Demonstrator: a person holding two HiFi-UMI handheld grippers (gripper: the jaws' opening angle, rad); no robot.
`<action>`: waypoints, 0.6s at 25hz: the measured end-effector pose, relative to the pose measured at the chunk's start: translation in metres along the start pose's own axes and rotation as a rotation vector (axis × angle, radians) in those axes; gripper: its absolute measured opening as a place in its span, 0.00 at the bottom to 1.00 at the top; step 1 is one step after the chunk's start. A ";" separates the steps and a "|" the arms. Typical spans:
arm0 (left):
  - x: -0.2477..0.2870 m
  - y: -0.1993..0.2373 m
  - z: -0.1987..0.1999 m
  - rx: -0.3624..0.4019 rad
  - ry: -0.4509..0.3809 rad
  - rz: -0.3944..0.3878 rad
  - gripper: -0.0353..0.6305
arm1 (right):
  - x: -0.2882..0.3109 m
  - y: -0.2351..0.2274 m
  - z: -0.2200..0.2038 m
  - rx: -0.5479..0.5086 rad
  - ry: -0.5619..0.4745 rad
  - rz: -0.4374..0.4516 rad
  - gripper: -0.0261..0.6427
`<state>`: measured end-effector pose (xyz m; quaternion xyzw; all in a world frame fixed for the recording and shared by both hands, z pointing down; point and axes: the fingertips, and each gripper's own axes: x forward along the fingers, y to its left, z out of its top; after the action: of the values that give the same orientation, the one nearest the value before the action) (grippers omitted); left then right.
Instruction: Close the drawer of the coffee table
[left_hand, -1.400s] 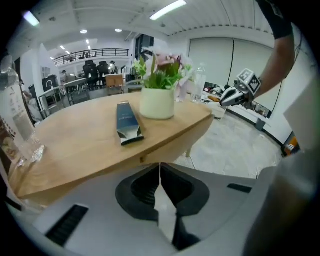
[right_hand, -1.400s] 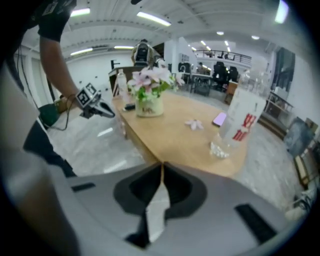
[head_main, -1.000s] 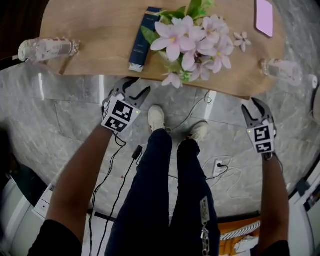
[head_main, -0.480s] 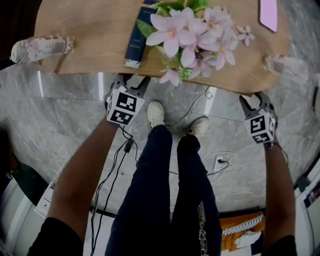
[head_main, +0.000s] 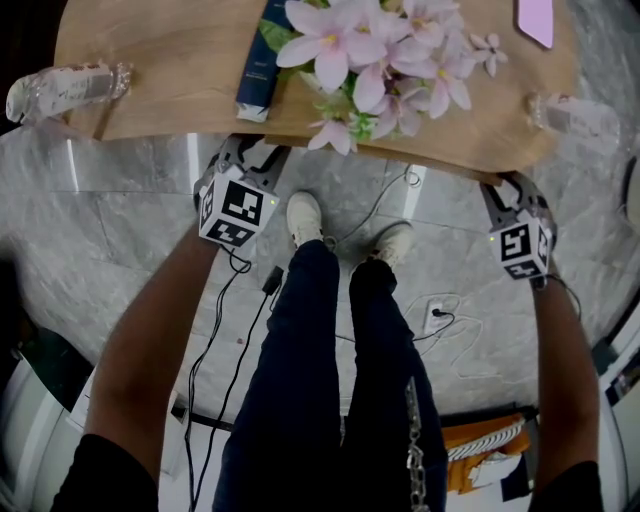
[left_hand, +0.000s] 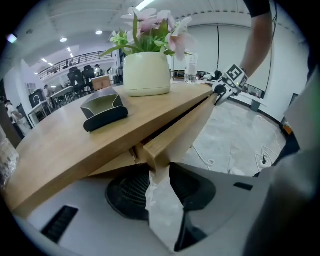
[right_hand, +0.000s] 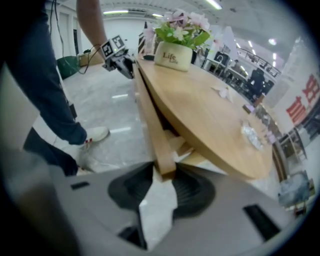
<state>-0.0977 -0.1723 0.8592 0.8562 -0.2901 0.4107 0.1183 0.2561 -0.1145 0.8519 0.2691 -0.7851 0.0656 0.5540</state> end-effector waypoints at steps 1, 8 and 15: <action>-0.001 -0.001 -0.001 0.008 0.004 -0.006 0.27 | -0.001 0.002 -0.001 0.001 0.002 0.003 0.24; -0.014 -0.020 -0.016 -0.020 0.020 -0.023 0.27 | -0.009 0.028 -0.007 0.083 0.008 -0.002 0.25; -0.025 -0.036 -0.029 -0.040 0.028 -0.022 0.27 | -0.016 0.049 -0.013 0.168 -0.013 -0.025 0.26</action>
<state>-0.1073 -0.1203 0.8594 0.8509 -0.2872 0.4157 0.1440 0.2461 -0.0625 0.8521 0.3250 -0.7768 0.1225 0.5253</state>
